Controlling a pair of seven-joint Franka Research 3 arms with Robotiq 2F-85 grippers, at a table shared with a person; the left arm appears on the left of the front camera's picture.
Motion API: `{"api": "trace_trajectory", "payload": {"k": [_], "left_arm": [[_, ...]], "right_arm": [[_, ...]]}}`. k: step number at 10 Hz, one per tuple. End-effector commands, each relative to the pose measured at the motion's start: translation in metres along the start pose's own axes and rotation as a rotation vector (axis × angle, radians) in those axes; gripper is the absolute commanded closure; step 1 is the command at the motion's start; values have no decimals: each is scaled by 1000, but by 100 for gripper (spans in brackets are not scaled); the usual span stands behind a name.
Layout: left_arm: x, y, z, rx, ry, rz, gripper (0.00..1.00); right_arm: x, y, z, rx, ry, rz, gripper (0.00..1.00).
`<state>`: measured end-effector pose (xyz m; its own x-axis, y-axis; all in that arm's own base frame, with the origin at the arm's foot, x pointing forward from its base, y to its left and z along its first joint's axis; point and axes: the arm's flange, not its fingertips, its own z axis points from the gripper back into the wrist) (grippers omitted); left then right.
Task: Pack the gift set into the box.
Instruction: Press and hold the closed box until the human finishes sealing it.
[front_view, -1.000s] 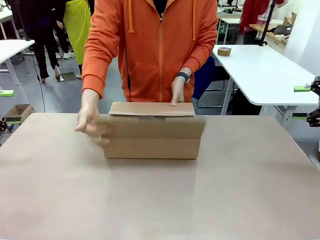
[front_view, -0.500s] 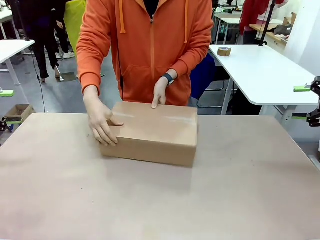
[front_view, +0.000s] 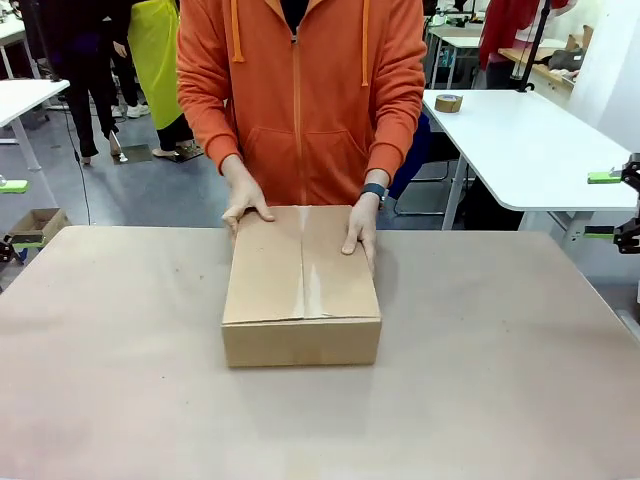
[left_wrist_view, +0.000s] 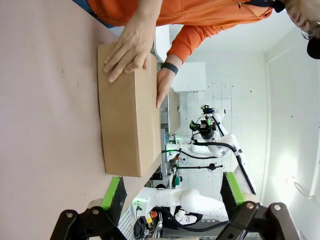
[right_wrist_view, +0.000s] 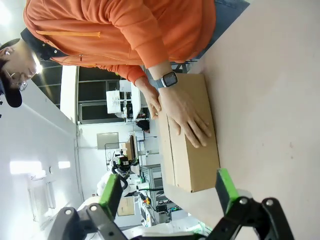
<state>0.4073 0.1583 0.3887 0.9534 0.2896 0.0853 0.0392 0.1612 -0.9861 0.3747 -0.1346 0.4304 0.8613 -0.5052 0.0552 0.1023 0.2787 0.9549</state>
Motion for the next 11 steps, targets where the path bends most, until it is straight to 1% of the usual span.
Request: {"api": "trace_trajectory", "payload": {"k": [1,6,7,8,9,10,11], "left_arm": [[-4,2,1,6,4,-15,0],[-4,2,1,6,4,-15,0],[-4,2,1,6,4,-15,0],[0,0,0,0,0,0,0],[8,-19,-27,33,67,-124,0],[14,-41,-65,60,137,-287,0],[17,-60,-111,83,177,-458,0]], "right_arm": [[1,-1,1,3,5,25,0],[1,-1,1,3,5,25,0],[0,0,0,0,0,0,0],[1,15,-22,-87,38,87,0],[3,39,-53,-150,83,207,0],[1,63,-95,-236,149,382,0],[-5,80,-138,-262,217,587,0]]}}
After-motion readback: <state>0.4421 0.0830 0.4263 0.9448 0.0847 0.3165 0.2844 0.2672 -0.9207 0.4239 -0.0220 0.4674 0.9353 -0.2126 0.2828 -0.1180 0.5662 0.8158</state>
